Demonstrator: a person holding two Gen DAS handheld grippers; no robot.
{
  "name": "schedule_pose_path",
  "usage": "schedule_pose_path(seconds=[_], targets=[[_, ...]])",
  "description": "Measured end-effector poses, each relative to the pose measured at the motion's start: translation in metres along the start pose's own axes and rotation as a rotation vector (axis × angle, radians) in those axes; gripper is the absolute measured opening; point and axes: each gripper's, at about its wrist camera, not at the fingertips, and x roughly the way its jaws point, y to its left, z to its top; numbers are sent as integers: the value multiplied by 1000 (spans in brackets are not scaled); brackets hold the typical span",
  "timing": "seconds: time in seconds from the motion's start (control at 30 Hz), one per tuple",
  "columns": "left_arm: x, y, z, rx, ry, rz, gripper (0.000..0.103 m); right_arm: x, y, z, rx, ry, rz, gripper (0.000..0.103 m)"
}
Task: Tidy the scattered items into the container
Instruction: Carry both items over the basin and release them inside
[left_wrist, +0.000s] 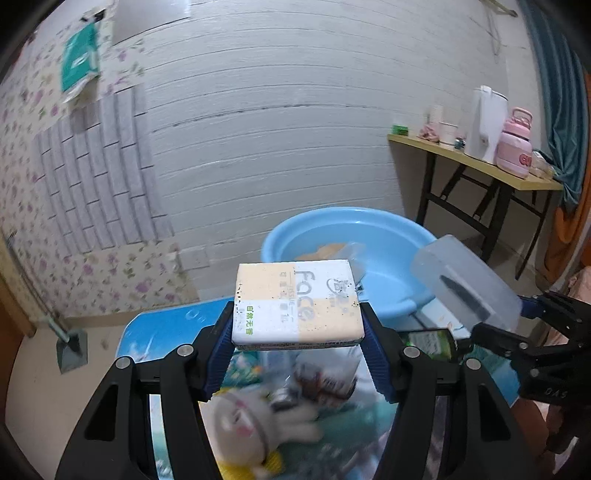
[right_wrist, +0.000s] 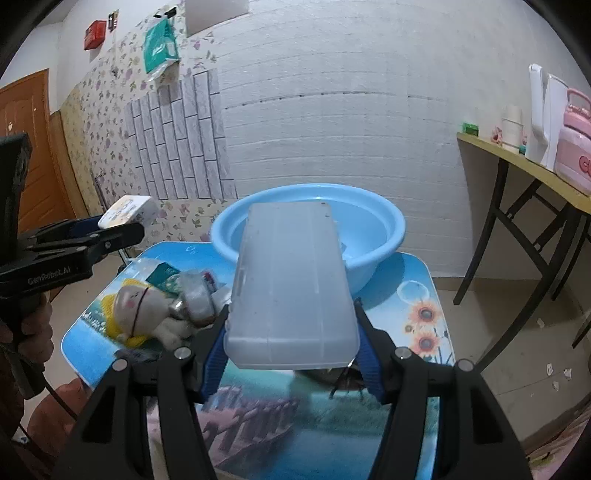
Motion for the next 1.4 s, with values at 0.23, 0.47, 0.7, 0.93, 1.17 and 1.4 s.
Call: schedule_pose_path(seconds=[0.23,0.47,0.7,0.93,1.17,1.4], targets=[[45,-27,20,17,39,-47,63,27,-21,15,24,11,-1,60],[79,-43,20,48,90,-73,63,52,-36,22,35,25,16,60],[95,-50,15,66,126,-103,63,64,-40,29,27,19,24,60],[93,-47,8,76,134,-98,68,72,-38,31,30,26,10,63],[83,-40,5,60,128,-98,69,73,-36,28,45,49,14,66],[67,-30,-10,52,144,-82,70,66,-29,18,45,79,6,66]])
